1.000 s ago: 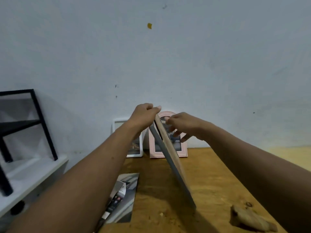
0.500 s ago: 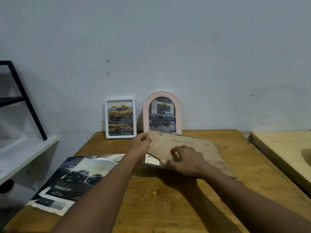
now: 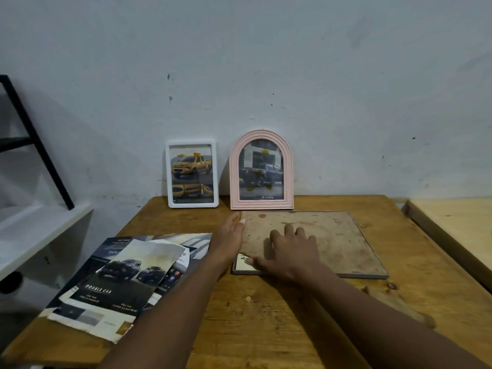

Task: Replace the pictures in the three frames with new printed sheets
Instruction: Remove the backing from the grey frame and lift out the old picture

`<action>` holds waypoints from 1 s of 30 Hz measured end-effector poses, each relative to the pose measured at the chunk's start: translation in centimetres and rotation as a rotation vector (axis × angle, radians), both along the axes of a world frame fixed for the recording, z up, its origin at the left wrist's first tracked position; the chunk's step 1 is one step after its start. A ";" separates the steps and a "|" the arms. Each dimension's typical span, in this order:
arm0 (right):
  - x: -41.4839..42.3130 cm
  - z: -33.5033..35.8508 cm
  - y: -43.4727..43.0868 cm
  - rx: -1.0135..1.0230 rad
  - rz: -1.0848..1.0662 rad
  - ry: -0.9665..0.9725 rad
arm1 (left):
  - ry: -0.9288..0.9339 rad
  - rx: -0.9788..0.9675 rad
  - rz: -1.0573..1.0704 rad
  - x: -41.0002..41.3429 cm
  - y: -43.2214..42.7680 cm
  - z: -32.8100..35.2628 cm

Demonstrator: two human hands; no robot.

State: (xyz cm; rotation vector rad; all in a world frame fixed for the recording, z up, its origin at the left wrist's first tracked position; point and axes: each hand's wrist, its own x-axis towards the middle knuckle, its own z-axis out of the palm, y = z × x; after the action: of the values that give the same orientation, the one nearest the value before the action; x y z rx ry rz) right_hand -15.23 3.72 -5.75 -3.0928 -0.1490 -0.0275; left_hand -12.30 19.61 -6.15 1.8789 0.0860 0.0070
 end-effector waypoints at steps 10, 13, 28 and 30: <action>0.7 2.4 1.5 -0.261 0.390 -0.029 | -0.111 0.147 -0.031 0.2 0.7 -1.1; 0.5 3.0 2.4 -0.338 0.482 -0.031 | -0.077 0.080 -0.050 1.1 1.4 -2.5; -1.3 5.5 2.7 -0.307 0.495 -0.169 | -0.162 0.213 -0.047 -0.2 1.2 -2.3; -1.4 6.0 2.6 -0.287 0.477 -0.194 | -0.152 0.261 -0.064 -0.2 1.2 -2.2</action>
State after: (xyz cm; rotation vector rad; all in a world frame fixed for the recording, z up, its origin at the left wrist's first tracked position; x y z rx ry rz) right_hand -16.59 6.28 0.20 -3.2295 -0.9703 -0.3129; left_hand -12.46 20.77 -8.39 2.1343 -0.0832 0.1227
